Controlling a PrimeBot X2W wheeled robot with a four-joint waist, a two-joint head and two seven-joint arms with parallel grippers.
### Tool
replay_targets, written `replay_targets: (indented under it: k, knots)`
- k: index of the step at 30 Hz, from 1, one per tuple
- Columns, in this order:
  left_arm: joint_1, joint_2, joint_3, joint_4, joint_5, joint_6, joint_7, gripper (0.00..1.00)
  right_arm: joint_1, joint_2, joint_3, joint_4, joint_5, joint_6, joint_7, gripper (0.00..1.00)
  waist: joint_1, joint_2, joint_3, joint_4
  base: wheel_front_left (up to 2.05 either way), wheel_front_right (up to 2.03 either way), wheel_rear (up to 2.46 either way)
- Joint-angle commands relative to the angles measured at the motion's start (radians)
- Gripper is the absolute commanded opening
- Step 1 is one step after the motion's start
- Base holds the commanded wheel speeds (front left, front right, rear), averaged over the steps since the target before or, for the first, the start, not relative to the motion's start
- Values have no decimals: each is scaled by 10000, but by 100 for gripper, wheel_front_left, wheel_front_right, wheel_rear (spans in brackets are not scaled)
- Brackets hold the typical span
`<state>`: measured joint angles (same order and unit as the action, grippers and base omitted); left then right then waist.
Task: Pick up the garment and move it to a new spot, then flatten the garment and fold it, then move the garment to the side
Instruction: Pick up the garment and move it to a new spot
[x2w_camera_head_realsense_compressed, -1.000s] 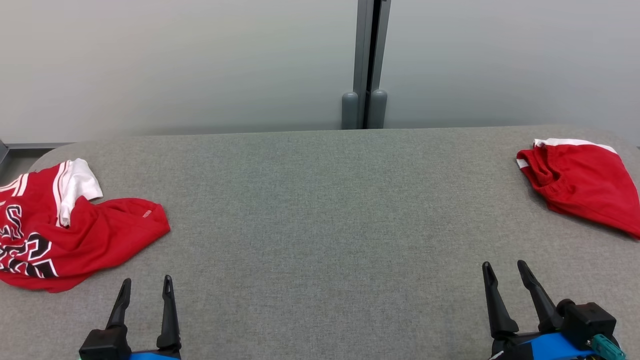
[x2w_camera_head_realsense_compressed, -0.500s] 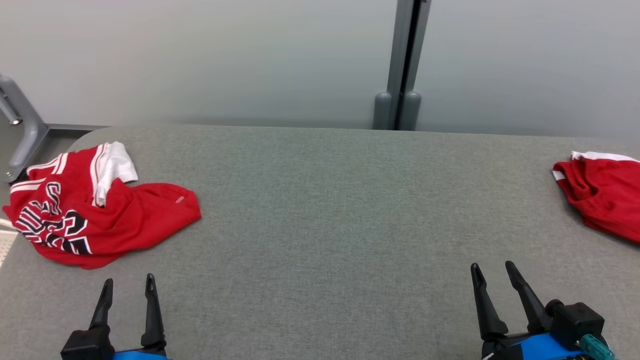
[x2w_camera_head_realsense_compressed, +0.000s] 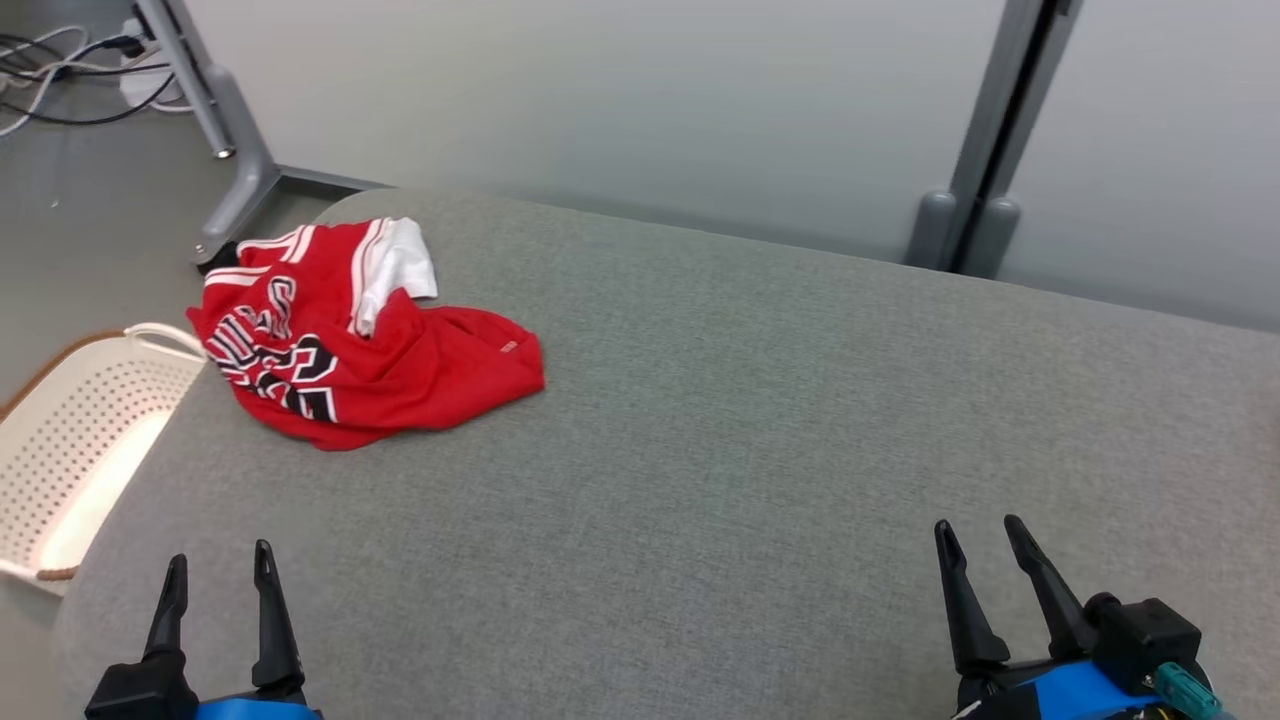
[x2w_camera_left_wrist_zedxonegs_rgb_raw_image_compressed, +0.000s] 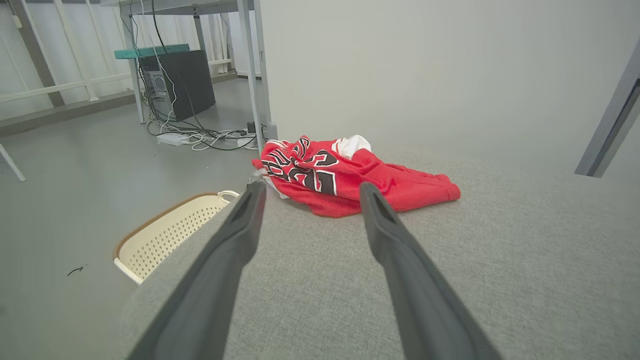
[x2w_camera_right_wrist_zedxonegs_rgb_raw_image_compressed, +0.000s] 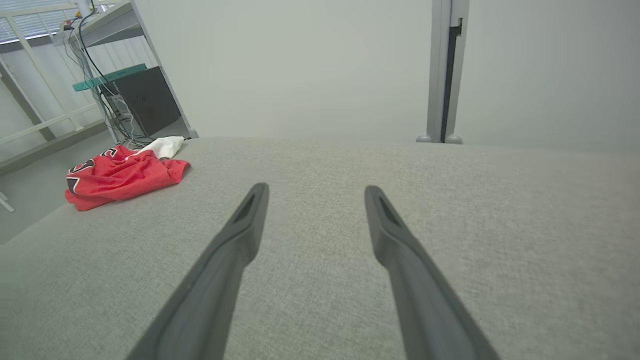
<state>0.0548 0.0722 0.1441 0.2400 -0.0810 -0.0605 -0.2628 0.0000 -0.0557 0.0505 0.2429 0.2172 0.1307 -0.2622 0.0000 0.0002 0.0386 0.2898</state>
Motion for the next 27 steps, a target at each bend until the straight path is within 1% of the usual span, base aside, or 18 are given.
replay_targets:
  k: [1,3,7,13,20,22,27]
  knots:
    - [61,-12,29,-97,-52,79,-28,100,-158,15,-11,-49,-81,2,-37,100,0,-2,201,408,0,0,0]
    - [150,-39,66,-163,-52,152,-28,100,-147,18,-12,-68,-125,2,-37,100,0,-2,217,656,0,0,0]
    - [188,-51,197,-200,-99,127,-28,100,-116,19,-51,-119,-171,2,-37,100,0,-2,243,1115,0,0,0]
    - [256,-74,324,-214,-93,130,-28,100,-101,29,-4,-119,-152,2,-39,100,0,-2,210,1505,0,0,0]
    - [340,-102,453,-278,-65,162,-28,100,-67,40,94,-65,-127,2,-39,100,0,-2,169,1539,0,0,0]
    - [292,-107,497,-266,-95,175,-28,100,-97,42,107,-51,-141,2,-39,100,0,-2,174,1464,0,0,0]
    - [-327,78,581,-128,-117,28,-28,100,-232,23,12,-158,-249,2,-39,100,0,-2,264,1172,0,0,0]
